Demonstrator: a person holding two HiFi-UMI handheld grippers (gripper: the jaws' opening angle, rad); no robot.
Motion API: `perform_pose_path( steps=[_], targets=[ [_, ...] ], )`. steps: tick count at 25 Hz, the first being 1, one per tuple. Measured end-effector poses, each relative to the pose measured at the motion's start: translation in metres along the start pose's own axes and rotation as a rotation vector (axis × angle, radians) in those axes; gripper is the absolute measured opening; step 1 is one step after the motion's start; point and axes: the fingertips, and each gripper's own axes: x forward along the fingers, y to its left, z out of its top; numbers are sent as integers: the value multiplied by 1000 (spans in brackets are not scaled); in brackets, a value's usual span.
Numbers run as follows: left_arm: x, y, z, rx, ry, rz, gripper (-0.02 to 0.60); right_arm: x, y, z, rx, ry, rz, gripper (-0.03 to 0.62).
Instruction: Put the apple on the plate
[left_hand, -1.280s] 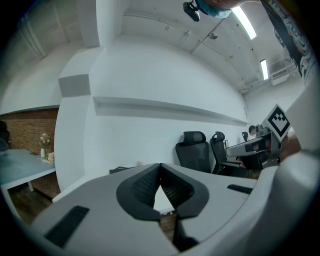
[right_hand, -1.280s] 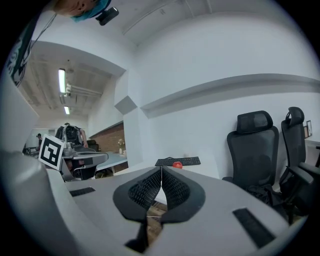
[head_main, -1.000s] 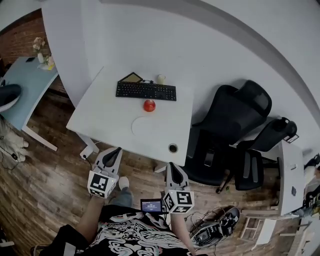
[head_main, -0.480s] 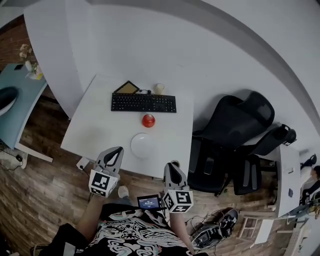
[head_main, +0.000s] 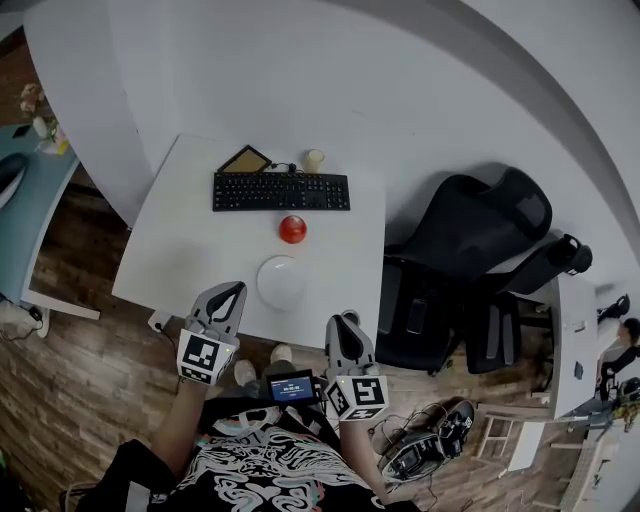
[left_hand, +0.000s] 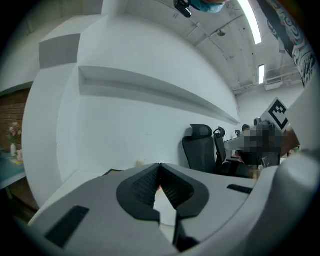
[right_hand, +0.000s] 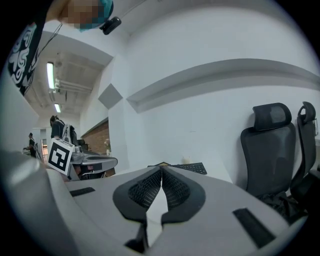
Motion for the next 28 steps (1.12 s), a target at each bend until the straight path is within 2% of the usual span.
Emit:
perform_pose_path(
  steps=[10,16,20,28],
  targets=[
    [10,12,-1,7,8,19,14,36,0,0,-57,10,40,29],
    [27,24,-1,2,17,26,14,61,-6,-3,-32,38,79,29],
    [38,29,-4,16,14,27,14,76,-11,-9,-39,66,78,29],
    [84,44,-22,9,66,-1,15,117,-31,-17,-69,88,58,29]
  ],
)
